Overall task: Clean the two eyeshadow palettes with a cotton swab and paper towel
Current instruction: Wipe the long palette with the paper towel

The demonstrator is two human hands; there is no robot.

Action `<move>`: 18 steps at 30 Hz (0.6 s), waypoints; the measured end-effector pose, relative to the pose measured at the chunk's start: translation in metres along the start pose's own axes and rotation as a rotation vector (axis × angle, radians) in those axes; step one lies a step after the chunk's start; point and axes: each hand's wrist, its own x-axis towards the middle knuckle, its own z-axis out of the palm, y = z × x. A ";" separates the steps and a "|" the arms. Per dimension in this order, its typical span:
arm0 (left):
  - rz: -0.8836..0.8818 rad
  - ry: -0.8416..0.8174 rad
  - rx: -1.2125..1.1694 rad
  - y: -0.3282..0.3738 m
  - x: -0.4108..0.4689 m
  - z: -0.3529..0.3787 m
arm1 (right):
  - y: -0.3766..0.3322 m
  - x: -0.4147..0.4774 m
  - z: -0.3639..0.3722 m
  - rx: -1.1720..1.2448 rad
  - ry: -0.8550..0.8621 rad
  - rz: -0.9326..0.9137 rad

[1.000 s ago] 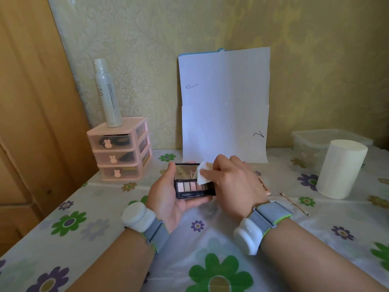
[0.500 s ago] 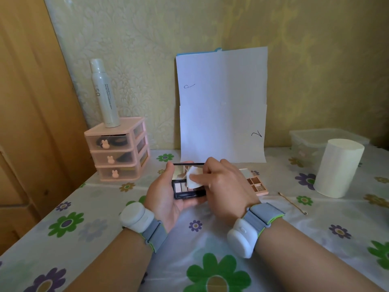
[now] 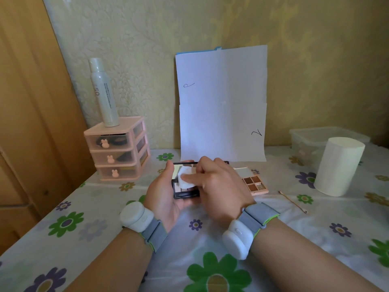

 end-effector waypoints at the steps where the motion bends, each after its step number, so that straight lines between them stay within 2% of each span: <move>1: 0.014 -0.001 0.002 0.000 0.001 0.000 | 0.003 0.000 -0.002 -0.041 0.005 0.012; 4: 0.064 0.012 0.047 0.001 0.002 -0.001 | 0.018 -0.003 -0.007 -0.190 -0.020 0.090; 7: 0.069 0.026 0.075 0.001 0.001 0.001 | 0.023 -0.005 -0.009 -0.208 -0.012 0.149; 13: 0.077 0.022 0.055 0.000 0.002 -0.002 | 0.010 0.000 -0.001 -0.164 -0.003 -0.005; 18: 0.104 0.037 0.107 0.002 0.005 -0.004 | 0.029 -0.004 -0.006 -0.209 -0.022 0.170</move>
